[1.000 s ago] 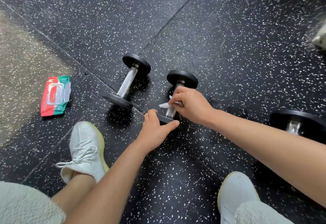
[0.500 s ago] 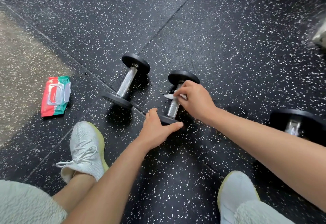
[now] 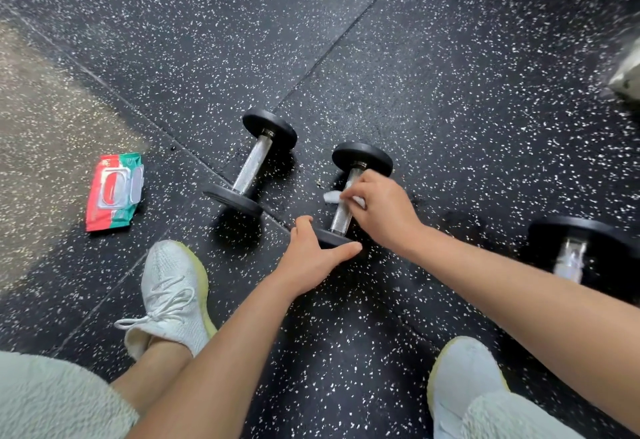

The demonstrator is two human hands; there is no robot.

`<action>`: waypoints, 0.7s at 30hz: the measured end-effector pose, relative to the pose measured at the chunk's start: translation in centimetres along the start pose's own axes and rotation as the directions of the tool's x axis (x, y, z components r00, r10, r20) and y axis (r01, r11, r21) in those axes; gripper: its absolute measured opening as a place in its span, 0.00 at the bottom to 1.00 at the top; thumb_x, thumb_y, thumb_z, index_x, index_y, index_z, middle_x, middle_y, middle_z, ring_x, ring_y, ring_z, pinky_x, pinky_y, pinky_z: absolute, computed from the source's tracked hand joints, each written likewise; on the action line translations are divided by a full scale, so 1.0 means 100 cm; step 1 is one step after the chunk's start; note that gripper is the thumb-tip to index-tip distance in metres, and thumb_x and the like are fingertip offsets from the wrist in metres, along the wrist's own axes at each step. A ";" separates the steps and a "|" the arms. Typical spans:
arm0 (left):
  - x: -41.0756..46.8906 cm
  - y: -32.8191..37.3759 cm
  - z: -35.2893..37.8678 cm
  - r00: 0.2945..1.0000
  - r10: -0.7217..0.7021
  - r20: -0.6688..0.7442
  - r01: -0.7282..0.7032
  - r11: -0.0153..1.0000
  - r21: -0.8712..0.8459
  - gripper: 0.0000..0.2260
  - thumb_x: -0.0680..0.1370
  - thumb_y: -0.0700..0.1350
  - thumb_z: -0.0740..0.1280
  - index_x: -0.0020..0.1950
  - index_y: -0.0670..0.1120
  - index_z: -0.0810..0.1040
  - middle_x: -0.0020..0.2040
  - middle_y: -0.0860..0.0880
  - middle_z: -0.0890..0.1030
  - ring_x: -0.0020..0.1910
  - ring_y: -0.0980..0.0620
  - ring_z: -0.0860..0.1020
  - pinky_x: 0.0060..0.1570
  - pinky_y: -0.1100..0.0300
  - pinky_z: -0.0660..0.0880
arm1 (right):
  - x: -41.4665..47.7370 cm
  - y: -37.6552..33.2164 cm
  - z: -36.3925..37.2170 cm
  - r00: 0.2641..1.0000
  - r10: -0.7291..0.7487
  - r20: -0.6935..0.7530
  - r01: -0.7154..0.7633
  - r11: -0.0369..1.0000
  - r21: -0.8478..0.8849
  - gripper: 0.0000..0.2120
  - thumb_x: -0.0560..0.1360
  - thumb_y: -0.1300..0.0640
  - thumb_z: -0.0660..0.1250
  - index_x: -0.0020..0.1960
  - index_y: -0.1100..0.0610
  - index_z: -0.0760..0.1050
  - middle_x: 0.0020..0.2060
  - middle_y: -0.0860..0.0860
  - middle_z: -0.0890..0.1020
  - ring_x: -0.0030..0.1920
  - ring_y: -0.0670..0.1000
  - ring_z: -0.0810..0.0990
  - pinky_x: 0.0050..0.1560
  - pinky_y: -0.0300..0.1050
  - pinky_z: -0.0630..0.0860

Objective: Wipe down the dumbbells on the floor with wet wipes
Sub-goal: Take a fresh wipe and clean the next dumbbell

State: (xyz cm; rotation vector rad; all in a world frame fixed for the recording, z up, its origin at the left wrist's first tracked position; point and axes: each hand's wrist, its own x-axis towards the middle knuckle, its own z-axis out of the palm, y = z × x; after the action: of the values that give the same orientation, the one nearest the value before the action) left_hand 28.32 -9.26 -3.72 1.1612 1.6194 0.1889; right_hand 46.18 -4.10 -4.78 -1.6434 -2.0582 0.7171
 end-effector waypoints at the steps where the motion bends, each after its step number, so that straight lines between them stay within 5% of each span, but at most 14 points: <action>1: 0.000 0.000 0.001 1.000 0.003 -0.005 -0.003 1.000 0.003 0.50 0.70 0.65 0.78 0.81 0.49 0.54 0.76 0.49 0.64 0.72 0.49 0.68 0.69 0.52 0.67 | -0.007 -0.003 0.002 0.998 -0.045 0.048 0.045 0.999 -0.003 0.06 0.76 0.56 0.73 0.51 0.50 0.86 0.44 0.46 0.79 0.44 0.52 0.80 0.42 0.48 0.76; 4: 0.000 -0.002 0.002 1.000 0.011 -0.013 -0.011 1.000 -0.008 0.45 0.71 0.65 0.77 0.78 0.51 0.56 0.72 0.50 0.65 0.68 0.50 0.70 0.66 0.53 0.69 | -0.014 -0.003 -0.002 0.974 -0.155 0.163 0.151 0.988 0.033 0.06 0.76 0.56 0.73 0.51 0.49 0.87 0.44 0.43 0.77 0.44 0.49 0.79 0.44 0.48 0.76; 11: -0.001 0.002 0.003 1.000 0.011 0.000 -0.011 1.000 -0.029 0.42 0.77 0.64 0.71 0.81 0.49 0.52 0.73 0.52 0.59 0.73 0.50 0.64 0.69 0.52 0.65 | 0.007 0.003 -0.005 1.000 -0.005 -0.016 0.005 1.000 0.001 0.05 0.76 0.57 0.73 0.50 0.52 0.87 0.45 0.47 0.80 0.43 0.52 0.80 0.41 0.46 0.75; 17: -0.001 0.003 0.002 1.000 0.016 0.017 -0.016 0.999 0.032 0.43 0.76 0.66 0.72 0.80 0.48 0.55 0.75 0.50 0.60 0.72 0.51 0.66 0.69 0.52 0.66 | -0.009 0.000 -0.009 0.968 -0.169 0.186 0.174 0.985 -0.008 0.05 0.76 0.55 0.73 0.51 0.48 0.87 0.45 0.42 0.78 0.45 0.49 0.80 0.43 0.48 0.77; 21: -0.001 0.005 0.005 0.999 0.034 -0.026 -0.033 0.998 0.045 0.50 0.73 0.67 0.74 0.83 0.46 0.53 0.79 0.50 0.59 0.77 0.49 0.63 0.75 0.51 0.64 | 0.011 0.011 -0.017 0.999 -0.037 0.020 0.038 0.999 -0.022 0.06 0.76 0.55 0.74 0.51 0.50 0.87 0.45 0.46 0.81 0.45 0.50 0.80 0.45 0.48 0.77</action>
State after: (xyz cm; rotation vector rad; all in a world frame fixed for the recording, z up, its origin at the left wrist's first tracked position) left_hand 28.95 -9.32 -3.54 1.2255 1.6351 0.1912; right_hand 47.81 -2.64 -4.14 -1.6116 -2.1127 0.7023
